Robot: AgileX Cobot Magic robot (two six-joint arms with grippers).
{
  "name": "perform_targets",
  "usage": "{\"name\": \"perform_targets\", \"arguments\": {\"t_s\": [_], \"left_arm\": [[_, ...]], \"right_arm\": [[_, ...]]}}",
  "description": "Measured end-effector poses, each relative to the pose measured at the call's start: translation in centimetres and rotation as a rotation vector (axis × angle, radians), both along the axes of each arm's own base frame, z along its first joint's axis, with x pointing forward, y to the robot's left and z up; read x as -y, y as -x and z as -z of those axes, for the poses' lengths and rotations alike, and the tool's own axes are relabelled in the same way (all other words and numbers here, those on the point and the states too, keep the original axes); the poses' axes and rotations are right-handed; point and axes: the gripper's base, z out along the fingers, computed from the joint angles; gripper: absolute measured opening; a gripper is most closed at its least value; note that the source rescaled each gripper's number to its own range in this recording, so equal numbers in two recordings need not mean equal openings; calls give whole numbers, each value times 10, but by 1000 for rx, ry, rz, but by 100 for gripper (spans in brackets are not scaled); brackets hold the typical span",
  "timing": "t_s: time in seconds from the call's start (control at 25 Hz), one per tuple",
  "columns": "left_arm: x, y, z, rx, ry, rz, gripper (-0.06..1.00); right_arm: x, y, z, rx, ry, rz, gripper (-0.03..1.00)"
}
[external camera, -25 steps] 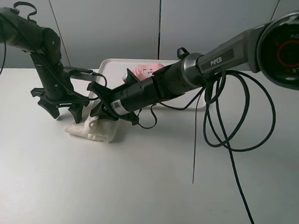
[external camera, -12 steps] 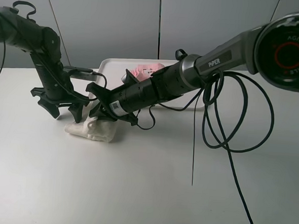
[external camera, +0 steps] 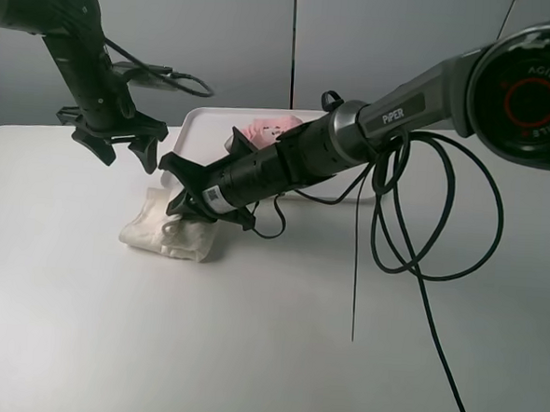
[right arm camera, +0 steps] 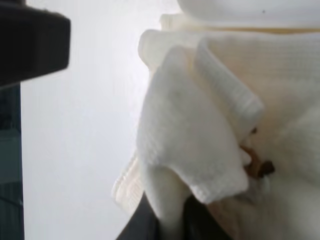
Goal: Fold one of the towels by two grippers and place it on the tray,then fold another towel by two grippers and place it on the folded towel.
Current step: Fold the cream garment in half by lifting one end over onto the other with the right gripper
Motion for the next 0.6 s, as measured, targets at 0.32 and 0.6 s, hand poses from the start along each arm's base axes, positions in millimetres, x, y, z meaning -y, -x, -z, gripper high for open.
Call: {"name": "perform_targets", "arguments": {"t_s": [0.32,0.6], "left_arm": [[1,-8,-17,34,2,21,88],[-2,-9,-18,35,-9,41,88]], "right_arm": [[-6,0,-7,-21,-70,8,40],[-23,1,-26,30,-153,-79,63]]}}
